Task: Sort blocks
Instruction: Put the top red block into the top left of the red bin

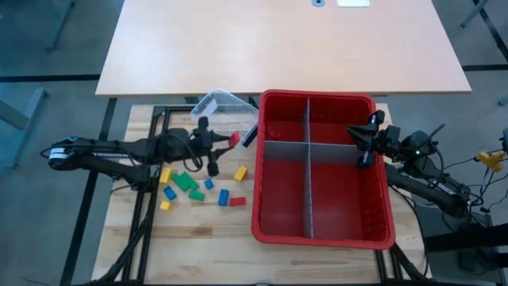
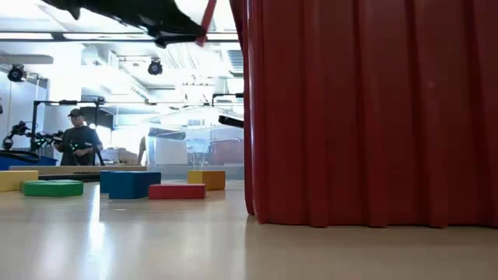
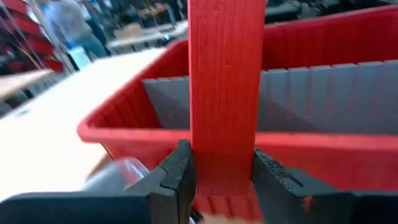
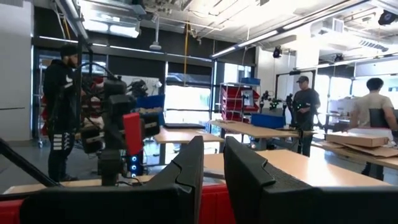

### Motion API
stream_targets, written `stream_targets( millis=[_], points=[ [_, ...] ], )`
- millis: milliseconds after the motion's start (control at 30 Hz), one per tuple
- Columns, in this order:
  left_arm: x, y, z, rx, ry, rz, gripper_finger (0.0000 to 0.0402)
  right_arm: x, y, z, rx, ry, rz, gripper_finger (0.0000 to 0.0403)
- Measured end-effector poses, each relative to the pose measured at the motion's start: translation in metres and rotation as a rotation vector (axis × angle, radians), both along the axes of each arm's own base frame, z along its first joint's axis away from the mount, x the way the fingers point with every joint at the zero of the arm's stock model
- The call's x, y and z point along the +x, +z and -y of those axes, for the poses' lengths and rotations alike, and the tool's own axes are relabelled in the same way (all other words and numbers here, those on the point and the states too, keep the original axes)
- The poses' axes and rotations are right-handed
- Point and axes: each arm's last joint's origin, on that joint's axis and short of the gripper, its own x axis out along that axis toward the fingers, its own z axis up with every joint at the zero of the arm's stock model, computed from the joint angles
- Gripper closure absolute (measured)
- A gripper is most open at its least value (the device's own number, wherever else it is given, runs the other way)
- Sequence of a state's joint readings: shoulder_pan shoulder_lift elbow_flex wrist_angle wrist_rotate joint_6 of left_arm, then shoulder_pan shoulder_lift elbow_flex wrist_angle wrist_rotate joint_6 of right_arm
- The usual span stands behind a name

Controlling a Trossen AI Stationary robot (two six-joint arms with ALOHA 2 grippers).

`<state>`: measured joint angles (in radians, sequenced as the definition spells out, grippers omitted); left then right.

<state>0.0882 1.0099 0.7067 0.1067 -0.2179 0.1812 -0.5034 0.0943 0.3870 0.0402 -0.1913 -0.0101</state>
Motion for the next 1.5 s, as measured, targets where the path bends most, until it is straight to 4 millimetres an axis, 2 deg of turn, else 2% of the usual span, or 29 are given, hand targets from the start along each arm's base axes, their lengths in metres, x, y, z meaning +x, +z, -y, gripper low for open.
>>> stream_targets(
  millis=[333,600,800,933,1033,1133,1267,1500],
  points=[
    [0.033,-0.01,-0.04,0.008,0.005,0.165,0.03,0.0,0.0,0.0,-0.002,0.0,0.003,0.0343],
    [0.059,-0.024,-0.062,-0.03,-0.054,0.277,0.03,0.0,0.0,0.0,-0.001,0.0,0.003,0.0357],
    [0.097,-0.017,-0.073,-0.053,-0.126,0.236,0.03,0.0,0.0,0.0,0.002,0.001,0.003,0.0362],
    [0.127,-0.014,-0.083,-0.098,-0.128,0.114,0.03,0.0,0.0,0.0,0.01,0.004,0.006,0.0358],
    [0.143,-0.016,-0.093,-0.153,-0.098,0.015,0.03,0.0,0.0,0.0,0.012,0.005,0.007,0.0353],
    [0.149,-0.017,-0.102,-0.216,-0.035,-0.008,0.0289,0.0,0.0,0.0,0.023,0.008,0.01,0.0348],
    [0.147,-0.016,-0.11,-0.253,0.03,0.009,0.0255,0.0,0.0,0.0,0.031,0.016,0.011,0.0342],
    [0.145,-0.015,-0.11,-0.284,0.039,0.004,0.0192,0.0,0.0,-0.001,0.027,0.037,0.008,0.034]
  ],
)
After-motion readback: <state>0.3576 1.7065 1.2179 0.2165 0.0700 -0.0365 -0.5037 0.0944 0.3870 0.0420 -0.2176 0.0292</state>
